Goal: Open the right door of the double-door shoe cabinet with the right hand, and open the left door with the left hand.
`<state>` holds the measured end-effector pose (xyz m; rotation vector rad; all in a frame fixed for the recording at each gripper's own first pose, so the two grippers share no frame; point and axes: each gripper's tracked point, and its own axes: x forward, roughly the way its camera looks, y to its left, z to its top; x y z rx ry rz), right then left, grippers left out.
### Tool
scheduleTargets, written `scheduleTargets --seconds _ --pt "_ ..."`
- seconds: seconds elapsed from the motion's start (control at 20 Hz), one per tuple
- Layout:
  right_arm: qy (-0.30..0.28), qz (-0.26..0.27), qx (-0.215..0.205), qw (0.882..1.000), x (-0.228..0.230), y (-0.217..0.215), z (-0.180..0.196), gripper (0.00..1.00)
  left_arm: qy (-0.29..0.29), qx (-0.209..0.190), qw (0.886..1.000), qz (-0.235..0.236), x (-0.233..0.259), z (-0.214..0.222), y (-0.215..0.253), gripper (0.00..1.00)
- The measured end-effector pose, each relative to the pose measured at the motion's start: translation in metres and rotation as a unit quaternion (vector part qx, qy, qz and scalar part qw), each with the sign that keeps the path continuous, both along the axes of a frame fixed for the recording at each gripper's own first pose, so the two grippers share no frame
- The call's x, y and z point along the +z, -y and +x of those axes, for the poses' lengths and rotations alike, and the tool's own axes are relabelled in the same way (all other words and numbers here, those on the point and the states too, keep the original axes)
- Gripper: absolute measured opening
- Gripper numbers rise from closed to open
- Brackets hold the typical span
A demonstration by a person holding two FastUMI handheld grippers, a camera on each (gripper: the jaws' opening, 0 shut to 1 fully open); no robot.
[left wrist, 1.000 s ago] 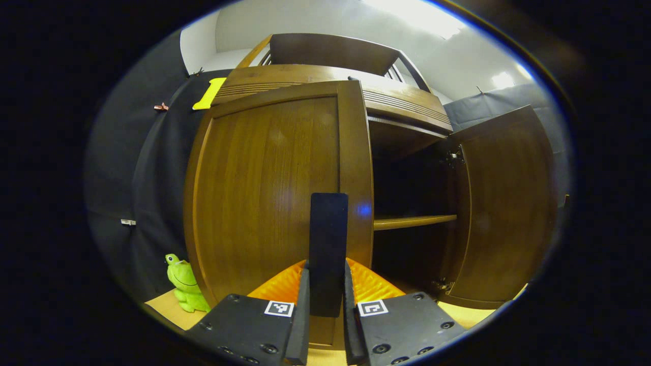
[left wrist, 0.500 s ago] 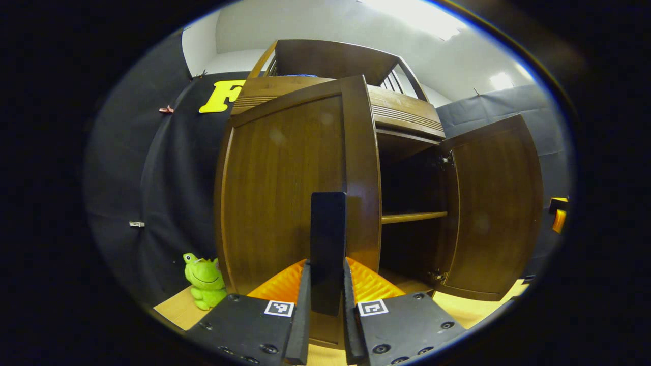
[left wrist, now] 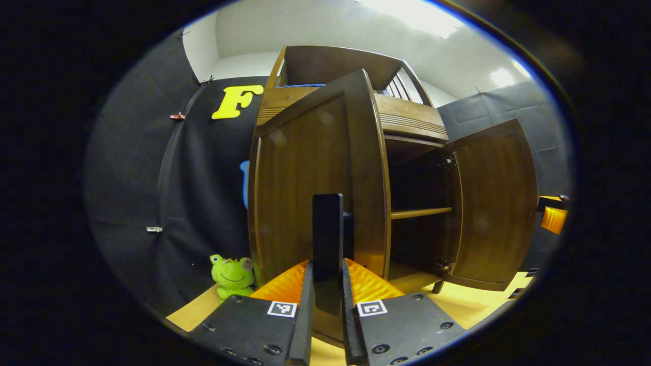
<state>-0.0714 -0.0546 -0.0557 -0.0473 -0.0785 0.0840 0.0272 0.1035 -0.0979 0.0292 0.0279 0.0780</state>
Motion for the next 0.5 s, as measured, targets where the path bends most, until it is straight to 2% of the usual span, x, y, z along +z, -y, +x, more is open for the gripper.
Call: scheduleTargets --seconds 0.1,0.2,0.3,0.5 --pt "-0.003 0.003 0.008 1.0 -0.002 -0.009 0.001 0.97 0.0 0.007 1.0 0.0 0.001 -0.009 -0.01 0.26" --pt "-0.004 0.003 0.013 1.0 -0.002 -0.016 0.003 0.95 0.0 0.013 1.0 0.001 0.002 -0.018 -0.019 0.26" --pt "-0.004 0.005 0.019 1.0 -0.002 -0.024 0.004 0.99 -0.001 0.021 1.0 0.004 0.002 -0.026 -0.028 0.25" --pt "-0.005 0.007 0.018 1.0 -0.005 -0.03 0.01 0.97 -0.004 0.046 0.999 0.023 0.004 -0.04 -0.05 0.19"
